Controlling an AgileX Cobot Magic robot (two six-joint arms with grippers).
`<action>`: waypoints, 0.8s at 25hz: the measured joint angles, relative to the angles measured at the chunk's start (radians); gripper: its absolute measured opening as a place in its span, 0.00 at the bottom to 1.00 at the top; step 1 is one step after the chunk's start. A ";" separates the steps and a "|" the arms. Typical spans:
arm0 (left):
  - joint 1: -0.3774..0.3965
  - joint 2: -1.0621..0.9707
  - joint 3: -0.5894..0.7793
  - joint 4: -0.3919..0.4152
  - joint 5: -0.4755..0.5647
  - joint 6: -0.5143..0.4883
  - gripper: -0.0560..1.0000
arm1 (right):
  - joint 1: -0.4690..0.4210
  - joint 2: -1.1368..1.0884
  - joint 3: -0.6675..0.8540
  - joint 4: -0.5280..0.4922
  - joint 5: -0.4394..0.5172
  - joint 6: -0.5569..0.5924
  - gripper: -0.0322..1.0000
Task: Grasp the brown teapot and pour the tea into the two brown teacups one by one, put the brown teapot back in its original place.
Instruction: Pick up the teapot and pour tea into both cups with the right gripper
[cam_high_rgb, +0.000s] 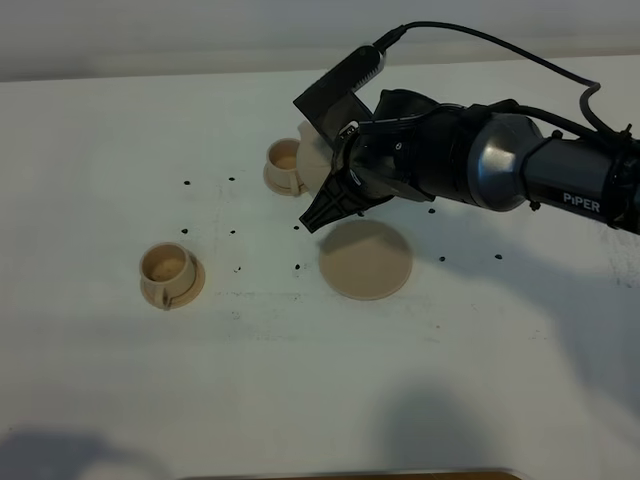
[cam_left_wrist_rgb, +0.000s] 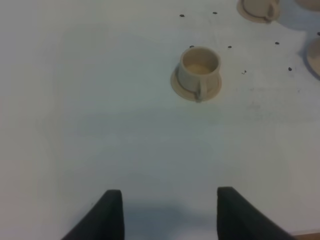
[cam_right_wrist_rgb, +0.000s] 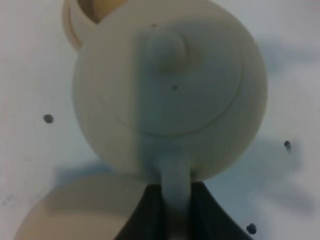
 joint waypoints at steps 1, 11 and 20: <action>0.000 0.000 0.000 0.000 0.000 0.000 0.52 | 0.000 0.003 -0.002 -0.008 -0.002 -0.002 0.11; 0.000 0.000 0.000 0.000 0.000 -0.002 0.52 | 0.000 0.033 -0.003 -0.060 -0.001 -0.028 0.11; 0.000 0.000 0.000 0.000 0.000 -0.002 0.52 | 0.000 0.038 -0.003 -0.115 0.005 -0.048 0.11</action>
